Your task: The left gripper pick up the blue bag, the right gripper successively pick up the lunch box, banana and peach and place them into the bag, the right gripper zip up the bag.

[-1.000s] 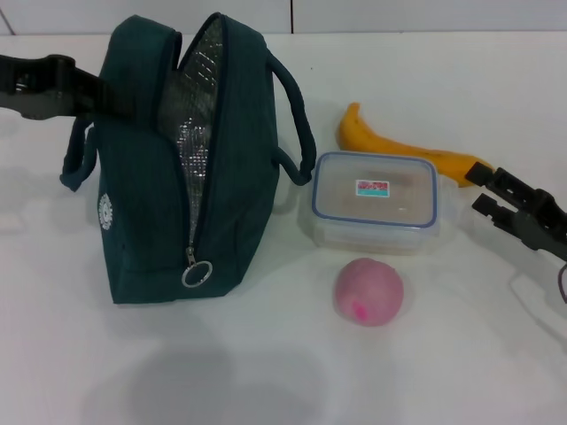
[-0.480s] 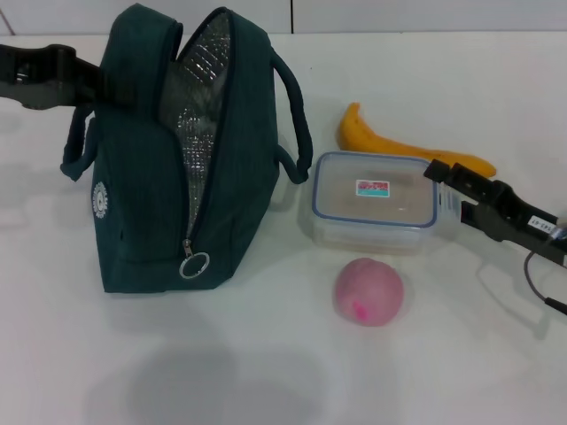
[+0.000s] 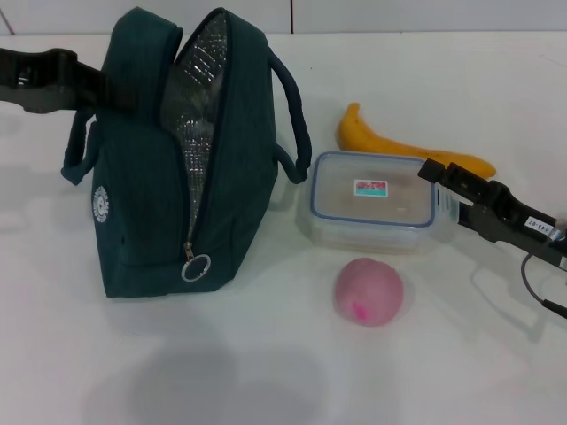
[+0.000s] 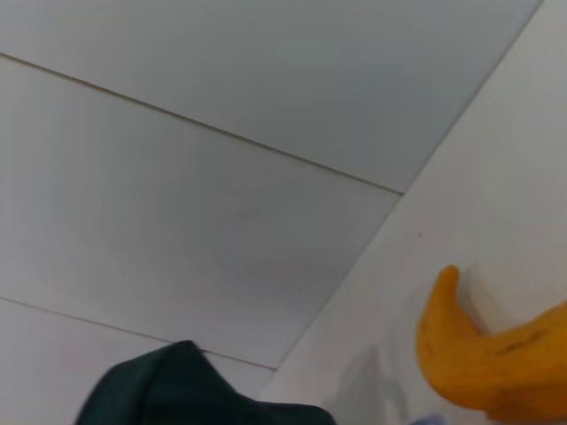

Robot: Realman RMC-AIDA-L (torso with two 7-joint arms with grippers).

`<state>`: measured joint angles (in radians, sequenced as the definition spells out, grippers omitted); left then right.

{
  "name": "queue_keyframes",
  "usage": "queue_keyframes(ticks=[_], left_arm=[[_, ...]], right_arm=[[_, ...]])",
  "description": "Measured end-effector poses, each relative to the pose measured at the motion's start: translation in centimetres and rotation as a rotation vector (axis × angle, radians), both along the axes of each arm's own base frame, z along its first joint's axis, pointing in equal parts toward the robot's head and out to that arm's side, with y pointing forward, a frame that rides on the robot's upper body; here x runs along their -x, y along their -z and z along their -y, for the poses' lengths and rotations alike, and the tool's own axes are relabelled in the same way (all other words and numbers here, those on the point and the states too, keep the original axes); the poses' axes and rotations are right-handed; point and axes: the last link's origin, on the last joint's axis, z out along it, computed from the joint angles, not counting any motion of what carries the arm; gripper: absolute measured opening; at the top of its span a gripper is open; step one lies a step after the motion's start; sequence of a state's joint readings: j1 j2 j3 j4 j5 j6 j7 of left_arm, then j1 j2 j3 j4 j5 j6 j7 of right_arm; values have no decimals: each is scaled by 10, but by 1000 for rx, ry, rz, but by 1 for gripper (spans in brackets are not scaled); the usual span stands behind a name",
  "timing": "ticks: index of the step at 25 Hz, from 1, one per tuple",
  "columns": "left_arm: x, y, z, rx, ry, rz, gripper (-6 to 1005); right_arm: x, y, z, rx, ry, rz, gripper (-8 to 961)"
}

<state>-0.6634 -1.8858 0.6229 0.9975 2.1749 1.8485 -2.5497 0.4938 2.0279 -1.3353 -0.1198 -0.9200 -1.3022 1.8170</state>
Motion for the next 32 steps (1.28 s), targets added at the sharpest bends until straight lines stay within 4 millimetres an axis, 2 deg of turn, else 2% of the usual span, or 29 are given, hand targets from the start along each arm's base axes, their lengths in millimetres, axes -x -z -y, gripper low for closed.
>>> queue_keyframes(ticks=[5,13,18,30,32], left_arm=[[0,1,1,3,2,-1,35],[2,1,2,0,5,-2,35],[2,1,2,2,9,-3,35],[2,1,2,-2,17,-3,35],[2,1,2,-2,17,-3,35]], right_arm=[[3,-1,0,-2,-15,-9,868],[3,-1,1,3,-25,-6,801],[2,0,1,16,-33,13,688],[4,0,2,17,-38,5,266],[4,0,2,17,-41,2,237]])
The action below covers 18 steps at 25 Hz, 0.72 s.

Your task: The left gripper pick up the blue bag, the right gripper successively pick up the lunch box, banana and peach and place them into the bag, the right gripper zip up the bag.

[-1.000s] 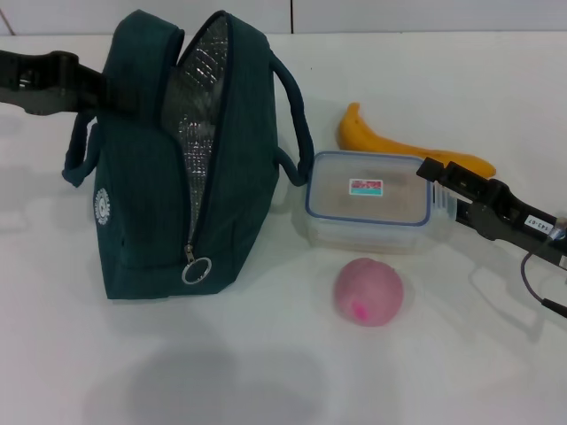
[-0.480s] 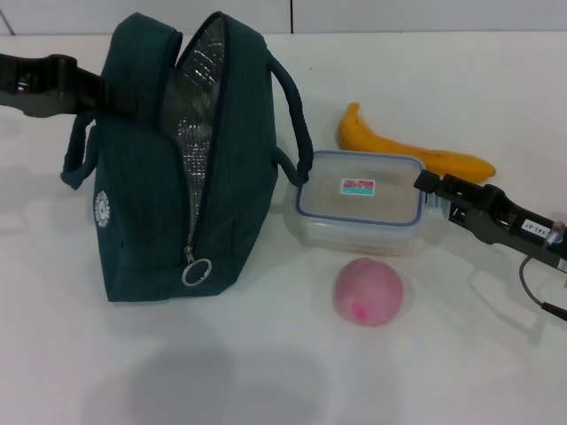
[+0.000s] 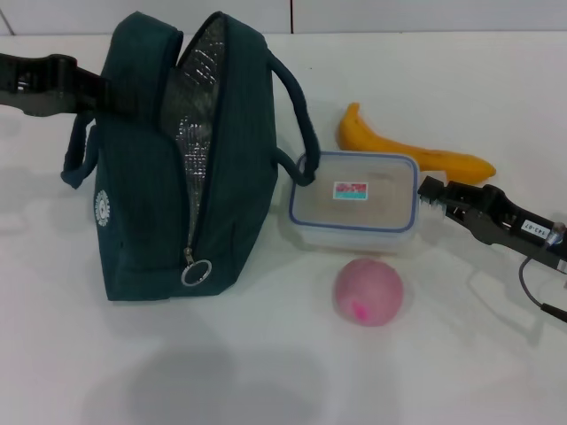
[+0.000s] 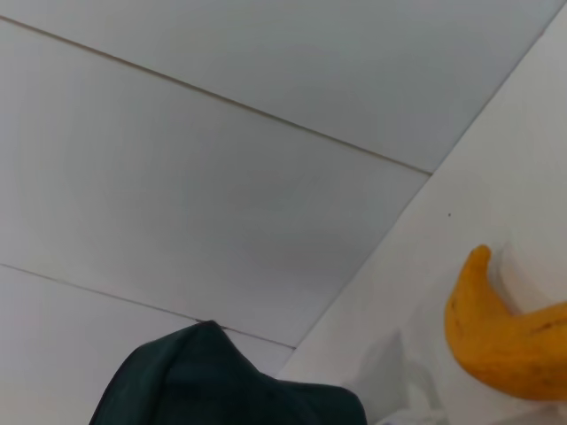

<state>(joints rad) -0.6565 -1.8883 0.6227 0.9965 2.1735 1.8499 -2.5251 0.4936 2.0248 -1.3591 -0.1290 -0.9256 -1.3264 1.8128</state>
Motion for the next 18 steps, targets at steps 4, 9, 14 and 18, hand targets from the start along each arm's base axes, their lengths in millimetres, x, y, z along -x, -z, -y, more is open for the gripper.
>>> queue_keyframes(ticks=[4,9,14,18], left_arm=[[0,0,0,0,0,0,35],[0,0,0,0,0,0,35],[0,-2,0,-3,1,-4,35],[0,-3,-1,-6,4,-7,35]], right_arm=[[1,-1,1,0,-8,-9,178],[2,-2,3,-4,-16,-27,115],[4,-7,6,-20,-23,-66,97],[0,-15,11,-61,-5,-115,97]])
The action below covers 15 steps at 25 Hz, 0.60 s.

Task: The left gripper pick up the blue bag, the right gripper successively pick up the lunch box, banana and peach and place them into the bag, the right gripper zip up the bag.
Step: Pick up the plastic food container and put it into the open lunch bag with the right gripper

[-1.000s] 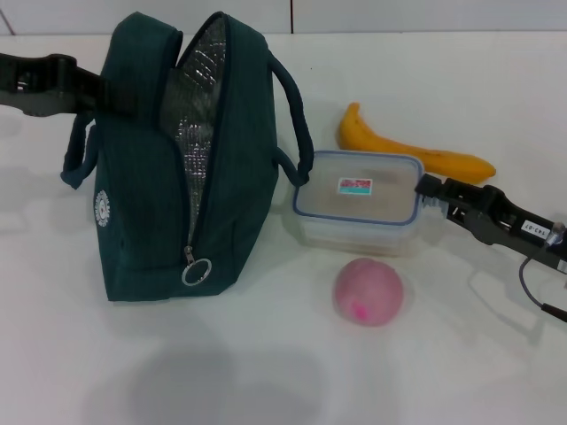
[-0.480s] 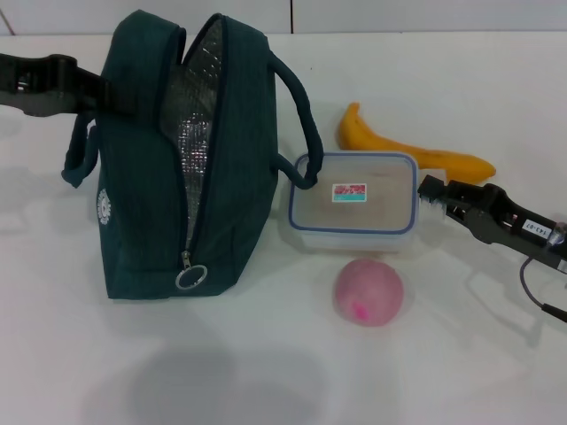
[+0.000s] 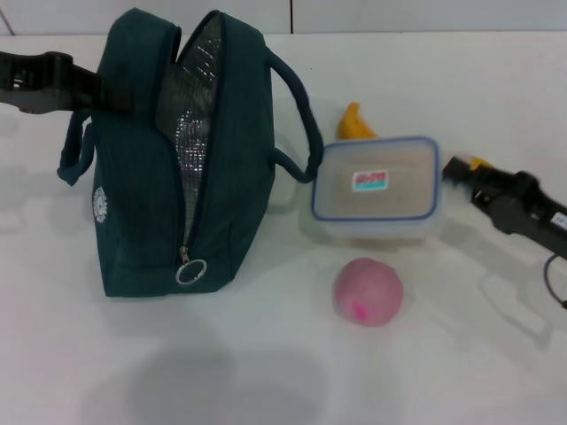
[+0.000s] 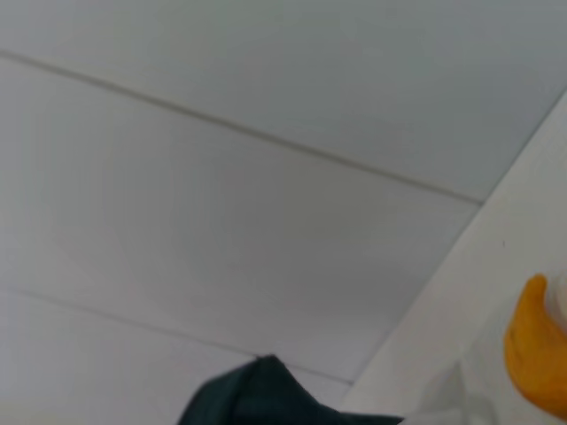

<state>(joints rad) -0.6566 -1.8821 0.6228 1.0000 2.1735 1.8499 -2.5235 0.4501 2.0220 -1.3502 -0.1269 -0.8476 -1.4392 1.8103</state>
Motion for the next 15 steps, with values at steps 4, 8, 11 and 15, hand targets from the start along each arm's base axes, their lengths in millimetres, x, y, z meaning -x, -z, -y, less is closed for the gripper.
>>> queue_keyframes(ticks=[4,8,11,15], left_arm=[[0,0,0,0,0,-1,35],[0,-1,0,3,1,-1,35],[0,-1,1,5,3,-1,35],[-3,-2,0,0,13,15,35]], right_arm=[[-2,-15,4,-58,1,-61,97],[-2,-30,7,-113,-19,-124,97],[-1,-41,10,-151,-34,-169,97],[-6,-49,14,-177,-17,-191,96]])
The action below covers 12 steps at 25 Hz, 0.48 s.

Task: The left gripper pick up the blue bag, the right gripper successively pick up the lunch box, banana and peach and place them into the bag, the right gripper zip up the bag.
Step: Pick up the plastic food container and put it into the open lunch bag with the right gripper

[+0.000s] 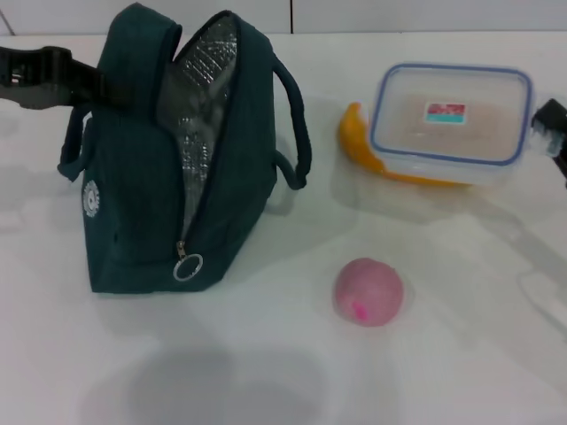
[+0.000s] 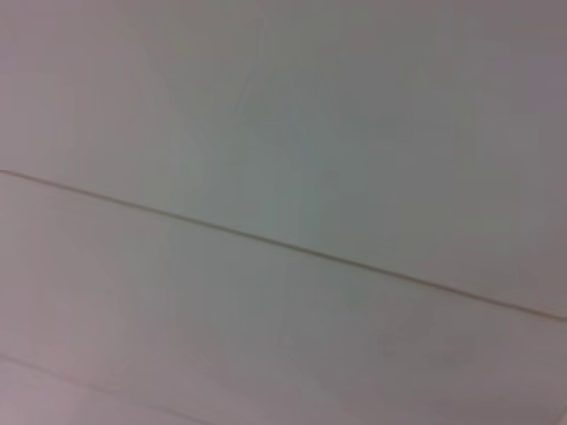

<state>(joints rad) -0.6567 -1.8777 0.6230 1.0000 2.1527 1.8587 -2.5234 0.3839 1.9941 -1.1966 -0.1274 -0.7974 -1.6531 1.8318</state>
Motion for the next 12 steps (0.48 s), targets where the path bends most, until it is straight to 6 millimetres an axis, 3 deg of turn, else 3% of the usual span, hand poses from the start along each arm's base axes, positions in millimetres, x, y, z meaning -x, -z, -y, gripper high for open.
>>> queue_keyframes(ticks=[5,12], left_arm=[[1,2,2,5,-2,10,35],[-2,12,4,33,4,22,35]], right_arm=[[3,-5,-1,-25,-7,-31,96],[38,-8,-23,-23,-129,-96,96]])
